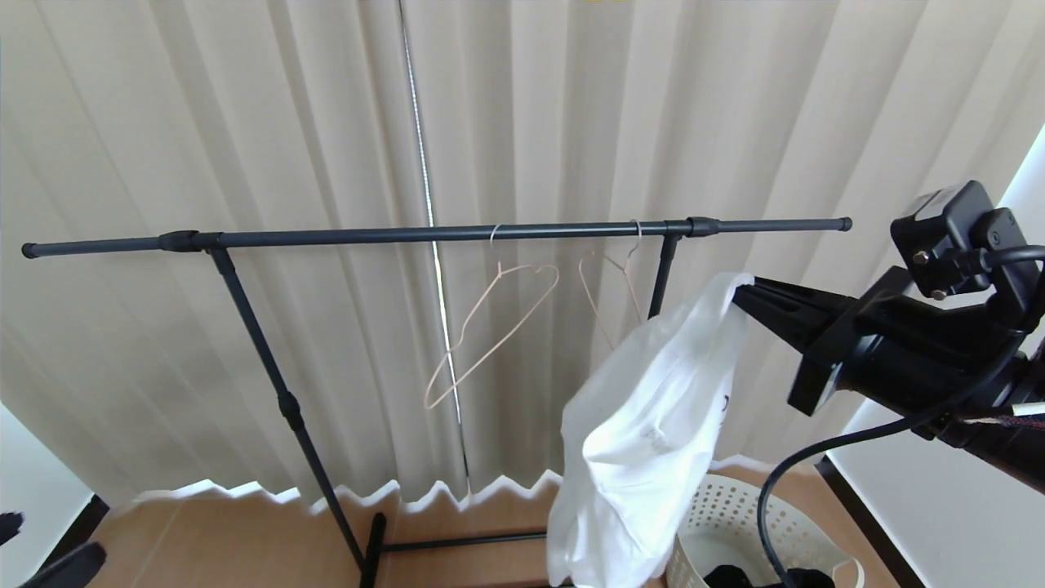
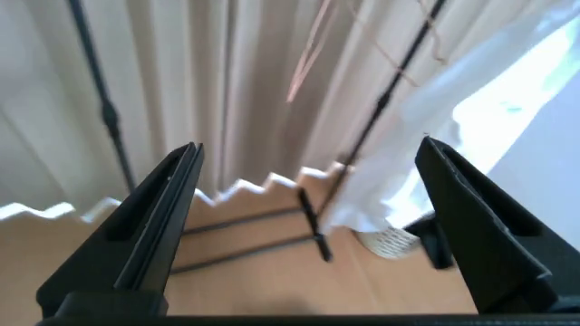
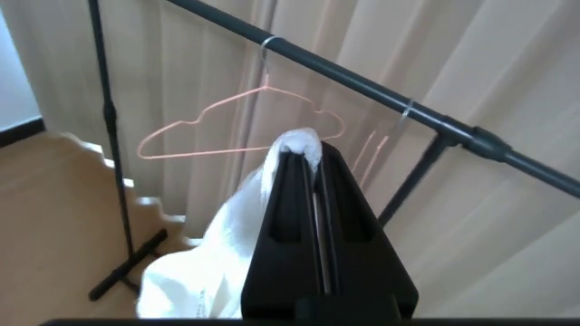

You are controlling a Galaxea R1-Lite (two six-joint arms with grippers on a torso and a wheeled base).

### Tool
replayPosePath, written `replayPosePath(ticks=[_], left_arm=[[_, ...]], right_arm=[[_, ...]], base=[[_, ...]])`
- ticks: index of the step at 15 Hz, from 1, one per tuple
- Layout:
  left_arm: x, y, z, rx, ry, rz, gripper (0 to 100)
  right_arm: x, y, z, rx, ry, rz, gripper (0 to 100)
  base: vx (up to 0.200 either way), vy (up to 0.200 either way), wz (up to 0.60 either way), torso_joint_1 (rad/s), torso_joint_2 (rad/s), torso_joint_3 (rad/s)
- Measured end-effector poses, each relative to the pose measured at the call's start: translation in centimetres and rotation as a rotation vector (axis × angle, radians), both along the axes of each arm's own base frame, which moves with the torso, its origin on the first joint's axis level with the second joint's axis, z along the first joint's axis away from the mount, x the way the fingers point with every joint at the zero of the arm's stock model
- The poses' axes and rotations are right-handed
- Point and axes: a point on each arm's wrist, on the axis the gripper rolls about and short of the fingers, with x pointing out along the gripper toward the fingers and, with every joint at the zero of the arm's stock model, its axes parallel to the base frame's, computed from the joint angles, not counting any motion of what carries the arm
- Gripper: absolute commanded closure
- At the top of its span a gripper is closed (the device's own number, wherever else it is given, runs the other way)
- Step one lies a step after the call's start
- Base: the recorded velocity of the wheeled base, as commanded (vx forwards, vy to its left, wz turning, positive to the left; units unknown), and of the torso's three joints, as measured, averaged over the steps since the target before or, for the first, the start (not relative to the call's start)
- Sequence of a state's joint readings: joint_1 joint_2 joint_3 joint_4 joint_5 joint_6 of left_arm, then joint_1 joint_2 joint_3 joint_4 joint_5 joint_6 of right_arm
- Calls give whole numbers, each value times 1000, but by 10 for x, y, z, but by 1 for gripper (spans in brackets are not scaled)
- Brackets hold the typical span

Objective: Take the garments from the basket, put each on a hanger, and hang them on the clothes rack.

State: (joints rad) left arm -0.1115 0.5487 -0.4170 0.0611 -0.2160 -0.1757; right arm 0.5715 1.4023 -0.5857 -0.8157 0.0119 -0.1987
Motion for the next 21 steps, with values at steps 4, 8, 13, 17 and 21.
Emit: replayPosePath(ticks=[4, 8, 13, 17, 21], left_arm=[[67, -42, 30, -42, 254, -309, 0], [118, -94, 20, -2, 460, -414, 0], [150, -144, -11, 73, 623, -432, 0], [173, -182, -40, 112, 681, -433, 0], [203, -216, -58, 90, 695, -365, 0]], right_arm=[[3, 25, -1, 51, 41, 15, 100], [4, 47, -6, 59, 74, -3, 100], [-2, 59, -10, 49, 84, 30, 100], [-8, 64, -12, 43, 91, 57, 100], [-10, 65, -12, 42, 92, 69, 100]], base=[[0, 0, 0, 0, 0, 0], [0, 0, 0, 0, 0, 0], [0, 0, 0, 0, 0, 0], [0, 0, 0, 0, 0, 0], [0, 0, 0, 0, 0, 0]])
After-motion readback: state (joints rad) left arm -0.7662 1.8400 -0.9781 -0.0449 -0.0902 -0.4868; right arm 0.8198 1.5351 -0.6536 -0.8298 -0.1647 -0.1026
